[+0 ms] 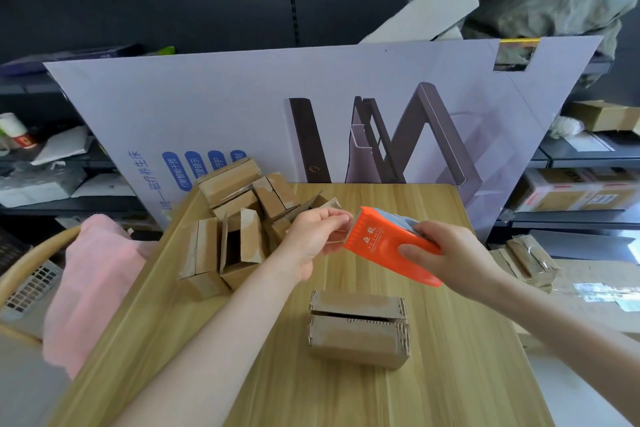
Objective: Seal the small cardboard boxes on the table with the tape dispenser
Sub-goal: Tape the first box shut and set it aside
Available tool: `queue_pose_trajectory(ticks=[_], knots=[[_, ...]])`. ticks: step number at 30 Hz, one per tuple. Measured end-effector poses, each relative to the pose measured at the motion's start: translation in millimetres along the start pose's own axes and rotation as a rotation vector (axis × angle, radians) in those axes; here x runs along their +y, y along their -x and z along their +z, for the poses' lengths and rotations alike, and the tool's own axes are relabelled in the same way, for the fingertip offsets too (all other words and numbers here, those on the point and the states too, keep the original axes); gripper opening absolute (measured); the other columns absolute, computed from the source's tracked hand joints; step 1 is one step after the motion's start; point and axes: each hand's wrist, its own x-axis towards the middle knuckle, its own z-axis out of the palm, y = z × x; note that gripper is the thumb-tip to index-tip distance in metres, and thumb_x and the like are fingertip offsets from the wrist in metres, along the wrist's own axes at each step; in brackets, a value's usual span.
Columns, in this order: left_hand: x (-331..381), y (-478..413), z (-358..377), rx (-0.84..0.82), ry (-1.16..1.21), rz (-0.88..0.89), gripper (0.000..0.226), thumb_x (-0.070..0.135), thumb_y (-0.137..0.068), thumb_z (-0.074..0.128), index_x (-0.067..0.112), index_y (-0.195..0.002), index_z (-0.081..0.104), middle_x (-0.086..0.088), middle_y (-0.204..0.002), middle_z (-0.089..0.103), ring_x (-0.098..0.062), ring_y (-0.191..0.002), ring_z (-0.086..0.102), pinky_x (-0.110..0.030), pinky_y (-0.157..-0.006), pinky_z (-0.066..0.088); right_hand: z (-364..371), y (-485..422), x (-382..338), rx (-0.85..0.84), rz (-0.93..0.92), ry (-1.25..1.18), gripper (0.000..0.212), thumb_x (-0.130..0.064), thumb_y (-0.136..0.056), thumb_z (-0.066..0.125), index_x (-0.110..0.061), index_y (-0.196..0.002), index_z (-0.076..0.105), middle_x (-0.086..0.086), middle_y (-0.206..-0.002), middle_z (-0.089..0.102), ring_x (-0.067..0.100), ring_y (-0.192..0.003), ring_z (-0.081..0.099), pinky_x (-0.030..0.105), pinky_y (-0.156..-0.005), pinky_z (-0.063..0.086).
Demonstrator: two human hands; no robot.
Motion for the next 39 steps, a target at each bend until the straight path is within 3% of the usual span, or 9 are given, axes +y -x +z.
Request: queue_pose_trajectory(ticks=[4,10,15,18,27,32,37,39], knots=[[4,-4,1,-0.019,0.015,-0.03,0.006,0.023,-0.091,0.065,0.018,-0.087,0.066,0.002,-0.078,0.071,-0.013,-0.077,0.066,-0.031,-0.076,0.053,-4,-2,-1,-0.002,0.007,-0.011,0.03,-0.04,-0.083,0.065,-0.024,-0.064,0.049,-0.009,-0.056,0.05,0.008,-0.052,0.044,0.031,-0.051,0.035],[7,-9,4,0.019,0.003,-0.074,0.006,0.016,-0.087,0.069,0.016,-0.083,0.065,0.004,-0.068,0.068,-0.008,-0.064,0.062,-0.023,-0.061,0.051,-9,-3,-10,0.012,0.023,-0.017,0.031,-0.045,-0.083,0.064,-0.025,-0.061,0.053,-0.01,-0.054,0.051,0.005,-0.05,0.046,0.029,-0.05,0.036],[14,-13,5,0.068,0.01,-0.129,0.018,-0.003,-0.09,0.056,0.013,-0.082,0.061,0.002,-0.065,0.062,-0.001,-0.048,0.056,-0.014,-0.044,0.045,-7,-2,-25,0.037,0.081,-0.064,0.03,-0.047,-0.084,0.062,-0.02,-0.068,0.063,-0.006,-0.06,0.059,0.014,-0.058,0.059,0.036,-0.051,0.051],[14,-14,4,0.118,0.038,-0.158,0.03,-0.012,-0.09,0.043,0.012,-0.077,0.057,0.001,-0.057,0.058,0.0,-0.035,0.05,-0.012,-0.034,0.035,-3,-1,-33,0.069,0.106,-0.043,0.032,-0.048,-0.084,0.062,-0.025,-0.062,0.058,-0.01,-0.055,0.054,0.006,-0.051,0.054,0.026,-0.043,0.041],[0,-13,-11,0.287,-0.127,-0.066,0.034,-0.015,-0.072,0.045,0.013,-0.063,0.063,-0.003,-0.069,0.066,-0.015,-0.063,0.057,-0.02,-0.048,0.039,7,5,-42,0.015,0.098,0.079,0.03,-0.055,-0.083,0.058,-0.028,-0.07,0.06,-0.012,-0.065,0.06,0.003,-0.057,0.057,0.02,-0.044,0.035],[-18,-12,-18,0.287,-0.099,-0.082,0.033,-0.016,-0.073,0.051,0.012,-0.061,0.065,0.001,-0.059,0.068,-0.014,-0.058,0.059,-0.016,-0.046,0.042,8,13,-39,-0.033,0.095,0.129,0.028,-0.057,-0.082,0.058,-0.031,-0.07,0.059,-0.013,-0.065,0.06,0.002,-0.056,0.057,0.018,-0.043,0.034],[-40,-9,-74,0.546,-0.138,-0.127,0.025,-0.007,-0.082,0.057,0.012,-0.071,0.068,-0.004,-0.077,0.069,-0.014,-0.067,0.059,-0.023,-0.054,0.042,-6,29,-10,-0.034,0.161,0.078,0.029,-0.053,-0.079,0.064,-0.028,-0.064,0.065,-0.01,-0.052,0.059,0.008,-0.045,0.059,0.027,-0.037,0.046],[-56,1,-97,0.563,-0.145,-0.154,0.023,-0.007,-0.081,0.059,0.012,-0.07,0.069,-0.005,-0.076,0.07,-0.01,-0.056,0.055,-0.021,-0.05,0.04,-9,38,5,-0.064,0.204,0.02,0.03,-0.051,-0.076,0.067,-0.028,-0.057,0.064,-0.011,-0.049,0.06,0.013,-0.04,0.06,0.027,-0.032,0.045]])
